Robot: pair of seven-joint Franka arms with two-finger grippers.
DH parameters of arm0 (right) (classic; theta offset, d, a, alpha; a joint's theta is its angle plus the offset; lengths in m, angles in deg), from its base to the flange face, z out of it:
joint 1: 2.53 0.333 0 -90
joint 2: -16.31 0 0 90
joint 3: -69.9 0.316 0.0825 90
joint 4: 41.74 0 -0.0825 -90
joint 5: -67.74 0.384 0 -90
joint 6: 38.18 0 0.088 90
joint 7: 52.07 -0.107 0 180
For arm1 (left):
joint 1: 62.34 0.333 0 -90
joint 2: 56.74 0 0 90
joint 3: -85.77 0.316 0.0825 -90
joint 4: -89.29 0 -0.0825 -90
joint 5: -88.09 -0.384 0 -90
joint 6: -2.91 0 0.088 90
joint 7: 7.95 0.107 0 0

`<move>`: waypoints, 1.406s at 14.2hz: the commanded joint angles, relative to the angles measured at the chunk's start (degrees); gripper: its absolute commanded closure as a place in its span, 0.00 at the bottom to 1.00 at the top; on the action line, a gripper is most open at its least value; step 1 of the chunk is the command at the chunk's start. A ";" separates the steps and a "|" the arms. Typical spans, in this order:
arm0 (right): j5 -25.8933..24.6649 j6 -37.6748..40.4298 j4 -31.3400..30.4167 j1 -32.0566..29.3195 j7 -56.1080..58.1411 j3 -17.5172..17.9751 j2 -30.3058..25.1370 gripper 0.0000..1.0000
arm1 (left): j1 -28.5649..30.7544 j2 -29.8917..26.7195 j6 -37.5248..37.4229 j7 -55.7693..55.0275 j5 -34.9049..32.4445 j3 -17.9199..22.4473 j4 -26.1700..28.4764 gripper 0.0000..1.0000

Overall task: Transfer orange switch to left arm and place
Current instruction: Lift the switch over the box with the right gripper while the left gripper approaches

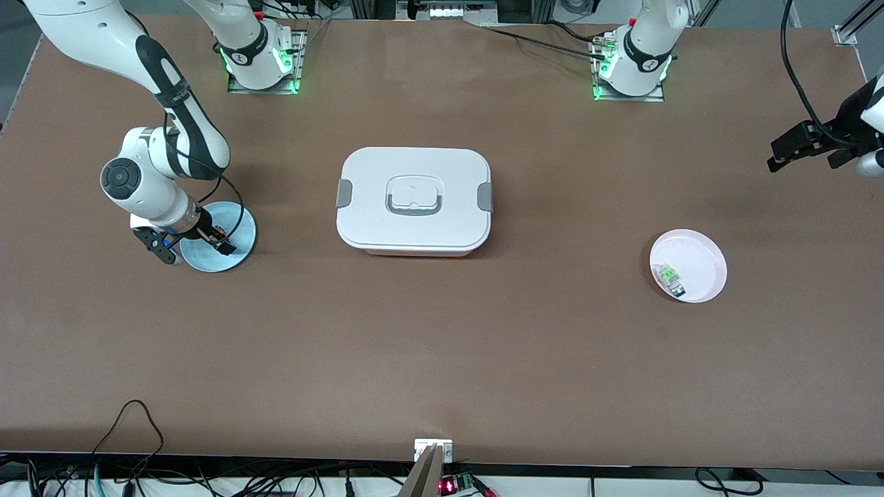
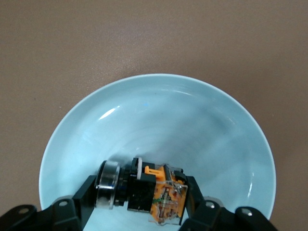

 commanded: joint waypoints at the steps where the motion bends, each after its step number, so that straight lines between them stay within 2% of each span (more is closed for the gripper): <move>1: -0.56 -0.31 -0.06 -0.67 -0.12 0.28 -0.39 0.67 | -0.12 -0.06 -0.49 0.79 0.65 -0.09 0.00 0.00; 3: -0.65 1.79 0.99 -0.59 0.14 0.55 -1.09 0.68 | -0.12 -0.06 -0.66 0.70 0.91 -0.09 -0.09 0.00; 8: -0.82 25.40 14.60 1.08 -0.20 1.07 -1.80 0.80 | -0.12 -0.06 -1.54 0.61 4.24 -0.09 -0.18 0.00; 10: -0.74 29.12 17.69 1.96 0.14 1.51 -2.24 0.82 | 0.05 -0.06 -2.24 0.61 8.63 0.26 -0.18 0.00; 13: -0.74 33.16 19.89 1.96 0.58 6.33 -4.61 0.89 | 0.49 0.03 -3.47 0.61 16.44 0.79 -0.01 0.00; 15: -0.91 39.30 22.87 1.96 0.23 10.72 -5.40 0.99 | 0.67 0.73 -4.09 0.52 24.34 1.05 1.13 0.00; 18: -0.74 44.77 26.65 1.96 -0.91 16.96 -6.10 1.00 | 0.84 1.26 -4.00 0.61 35.95 1.23 5.43 0.00; 20: -0.56 44.87 27.37 1.96 -0.82 21.27 -7.24 1.00 | 0.84 1.52 -4.00 0.70 42.80 1.23 7.81 0.00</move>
